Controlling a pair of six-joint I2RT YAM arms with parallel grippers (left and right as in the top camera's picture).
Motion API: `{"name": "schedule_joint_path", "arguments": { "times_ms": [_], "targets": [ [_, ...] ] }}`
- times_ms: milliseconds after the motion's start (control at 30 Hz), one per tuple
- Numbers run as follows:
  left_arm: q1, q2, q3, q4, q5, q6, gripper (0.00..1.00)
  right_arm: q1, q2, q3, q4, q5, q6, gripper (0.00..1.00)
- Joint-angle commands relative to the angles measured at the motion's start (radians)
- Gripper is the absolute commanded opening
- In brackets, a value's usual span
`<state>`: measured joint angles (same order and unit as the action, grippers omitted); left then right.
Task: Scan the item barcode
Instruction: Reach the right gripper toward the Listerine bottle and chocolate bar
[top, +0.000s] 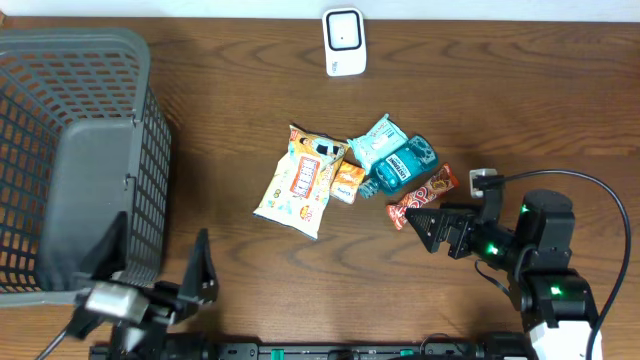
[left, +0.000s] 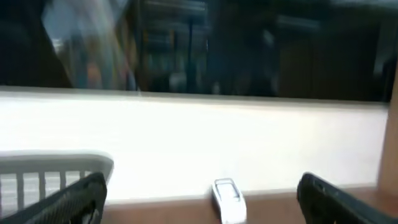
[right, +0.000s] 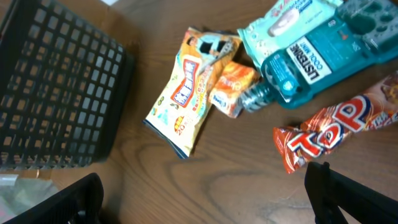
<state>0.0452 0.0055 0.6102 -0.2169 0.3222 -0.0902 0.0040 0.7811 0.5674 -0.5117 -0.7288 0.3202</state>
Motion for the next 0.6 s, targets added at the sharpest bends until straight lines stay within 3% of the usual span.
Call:
{"name": "schedule_joint_path", "arguments": {
  "times_ms": [0, 200, 567],
  "targets": [
    [0.004, 0.003, -0.034, -0.088, 0.037, 0.029, 0.98, -0.006, 0.024, 0.018, 0.0, 0.011, -0.022, 0.99],
    [0.004, 0.003, -0.156, -0.153, 0.166, 0.164, 0.98, -0.006, 0.072, 0.018, 0.027, 0.073, -0.021, 0.99],
    [0.004, 0.003, -0.322, -0.153, 0.187, 0.159, 0.98, 0.01, 0.281, 0.018, 0.047, 0.127, 0.046, 0.99]
  ]
}}
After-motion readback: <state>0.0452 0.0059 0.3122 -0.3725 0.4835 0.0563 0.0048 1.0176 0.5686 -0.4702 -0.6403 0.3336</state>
